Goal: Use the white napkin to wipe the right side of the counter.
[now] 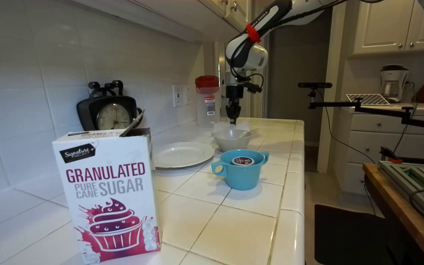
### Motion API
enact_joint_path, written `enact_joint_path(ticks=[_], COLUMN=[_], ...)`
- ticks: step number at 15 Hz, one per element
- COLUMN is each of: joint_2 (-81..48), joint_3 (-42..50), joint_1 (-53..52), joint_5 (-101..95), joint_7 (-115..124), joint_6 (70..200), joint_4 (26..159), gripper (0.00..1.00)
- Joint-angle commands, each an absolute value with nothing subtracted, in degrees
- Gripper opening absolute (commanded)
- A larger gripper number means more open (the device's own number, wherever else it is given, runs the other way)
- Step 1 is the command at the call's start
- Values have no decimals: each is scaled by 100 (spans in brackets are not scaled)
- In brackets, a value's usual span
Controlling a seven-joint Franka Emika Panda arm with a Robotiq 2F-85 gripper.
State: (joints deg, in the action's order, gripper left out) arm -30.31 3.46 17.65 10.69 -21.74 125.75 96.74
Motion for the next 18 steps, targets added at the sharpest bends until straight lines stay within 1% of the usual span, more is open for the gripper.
enact_joint_path(ticks=[1, 9, 15, 18], joint_2=[-2676, -2263, -2582, -2692], joint_3=[500, 1242, 1566, 1579], joint_1=[1797, 1828, 1943, 1970], joint_5=[929, 178, 72, 114], joint_7=[-2104, -1553, -889, -700], joint_6=[12537, 12860, 13568, 13824], joint_4=[10194, 10885, 11079, 11047], gripper=[0, 0, 0, 0])
